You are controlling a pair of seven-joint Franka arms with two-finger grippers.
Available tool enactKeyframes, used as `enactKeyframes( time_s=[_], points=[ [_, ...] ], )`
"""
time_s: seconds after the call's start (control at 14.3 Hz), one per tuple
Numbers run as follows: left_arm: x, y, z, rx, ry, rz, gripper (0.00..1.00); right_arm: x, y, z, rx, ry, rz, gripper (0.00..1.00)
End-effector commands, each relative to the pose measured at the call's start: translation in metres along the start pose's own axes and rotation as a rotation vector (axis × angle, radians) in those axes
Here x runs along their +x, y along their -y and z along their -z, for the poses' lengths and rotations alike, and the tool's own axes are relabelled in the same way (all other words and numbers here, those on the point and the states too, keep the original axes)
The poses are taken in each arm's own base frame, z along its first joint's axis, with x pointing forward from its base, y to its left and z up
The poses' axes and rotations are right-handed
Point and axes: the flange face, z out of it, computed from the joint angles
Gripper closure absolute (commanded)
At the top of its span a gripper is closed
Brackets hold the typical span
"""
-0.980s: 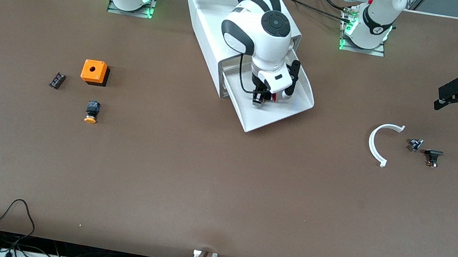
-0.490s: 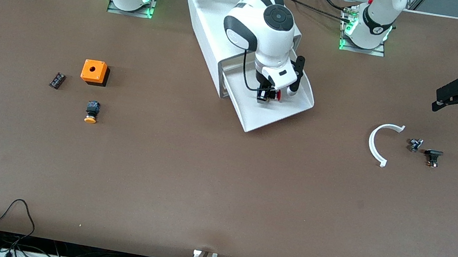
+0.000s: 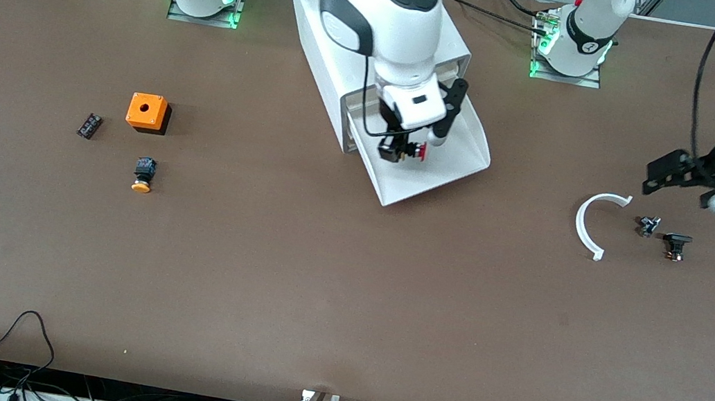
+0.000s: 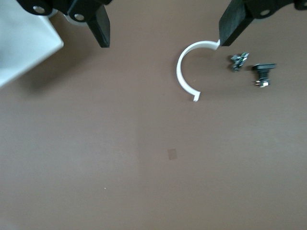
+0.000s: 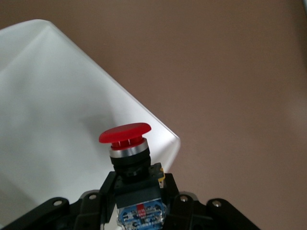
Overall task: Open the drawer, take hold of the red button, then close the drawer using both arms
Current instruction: 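Lift the red button out with the right gripper while the left gripper approaches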
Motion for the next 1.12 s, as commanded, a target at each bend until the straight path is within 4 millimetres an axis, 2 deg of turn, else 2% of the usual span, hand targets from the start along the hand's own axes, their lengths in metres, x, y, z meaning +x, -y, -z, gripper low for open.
enactKeyframes(
  time_s=[0.0,0.07,0.14,0.21,0.35,0.42,0.56,0.7,0.84,1.05],
  points=[
    [0.016,-0.037,-0.053,0.002,0.007,0.082,0.00,-0.032,-0.060,0.007,0.023,0.028,-0.168,0.72],
    [0.018,-0.048,-0.073,-0.002,0.002,0.132,0.00,-0.050,-0.092,0.013,0.051,0.017,-0.247,0.72],
    [0.020,-0.067,-0.093,-0.007,-0.005,0.163,0.00,-0.066,-0.116,0.013,0.068,0.019,-0.310,0.73],
    [0.020,-0.083,-0.111,-0.009,-0.008,0.198,0.00,-0.090,-0.139,0.014,0.077,0.062,-0.368,0.73],
    [0.016,-0.102,-0.148,-0.016,-0.018,0.249,0.00,-0.134,-0.178,0.011,0.067,0.132,-0.461,0.73],
    [0.013,-0.112,-0.163,-0.019,-0.023,0.268,0.00,-0.151,-0.193,0.002,0.066,0.160,-0.534,0.74],
    [0.007,-0.136,-0.191,-0.031,-0.035,0.340,0.00,-0.175,-0.207,-0.018,0.065,0.210,-0.737,0.74],
    [-0.001,-0.166,-0.225,-0.053,-0.057,0.419,0.00,-0.202,-0.209,-0.049,0.065,0.303,-0.871,0.74],
    [-0.010,-0.191,-0.251,-0.073,-0.080,0.465,0.00,-0.232,-0.212,-0.078,0.046,0.383,-1.023,0.74],
    [-0.027,-0.211,-0.265,-0.062,-0.055,0.493,0.00,-0.287,-0.221,-0.108,0.048,0.429,-1.131,0.74]
  ],
)
